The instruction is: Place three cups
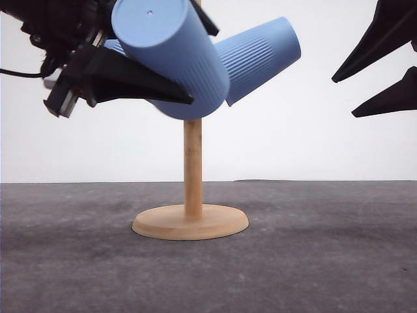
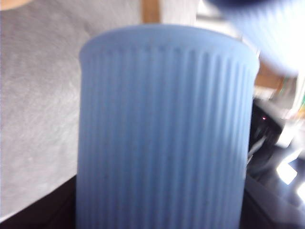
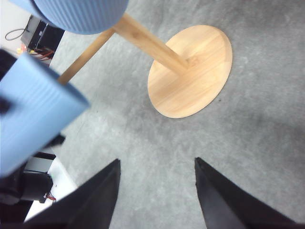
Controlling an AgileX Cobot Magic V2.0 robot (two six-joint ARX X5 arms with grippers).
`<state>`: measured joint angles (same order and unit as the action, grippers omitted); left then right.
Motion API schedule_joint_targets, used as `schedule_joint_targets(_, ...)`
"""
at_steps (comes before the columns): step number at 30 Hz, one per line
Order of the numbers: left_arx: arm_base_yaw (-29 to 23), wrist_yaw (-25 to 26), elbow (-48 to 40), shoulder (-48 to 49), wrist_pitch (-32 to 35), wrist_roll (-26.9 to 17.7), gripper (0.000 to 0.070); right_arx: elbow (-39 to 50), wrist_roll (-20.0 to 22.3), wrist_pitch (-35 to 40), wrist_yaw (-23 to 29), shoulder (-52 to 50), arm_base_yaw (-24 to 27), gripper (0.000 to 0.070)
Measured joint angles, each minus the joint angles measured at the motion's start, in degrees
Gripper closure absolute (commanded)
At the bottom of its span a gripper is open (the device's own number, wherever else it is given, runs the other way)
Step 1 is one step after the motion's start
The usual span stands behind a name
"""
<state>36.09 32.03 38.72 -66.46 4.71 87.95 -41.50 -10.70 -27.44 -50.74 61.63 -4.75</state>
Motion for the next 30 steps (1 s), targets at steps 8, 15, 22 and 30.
schedule_joint_targets(8,-4.2,-0.2,0.0,-1.9,-1.4,3.2,0.042,0.0,0.4,0.0,0.0,0.0,0.0,0.0388)
schedule_joint_targets(15,-6.3,3.6,0.0,-9.1,5.5,2.8,0.0294,0.0,0.4,0.0,0.0,0.0,0.0,0.0388)
schedule_joint_targets(22,-6.5,4.1,0.0,-14.0,11.7,2.7,0.0095,0.0,0.4,-0.2,0.0,0.0,0.0,0.0388)
schedule_joint_targets(30,-6.9,5.1,0.0,-14.4,14.6,2.7,0.0055,0.0,0.4,-0.4,0.0,0.0,0.0,0.0388)
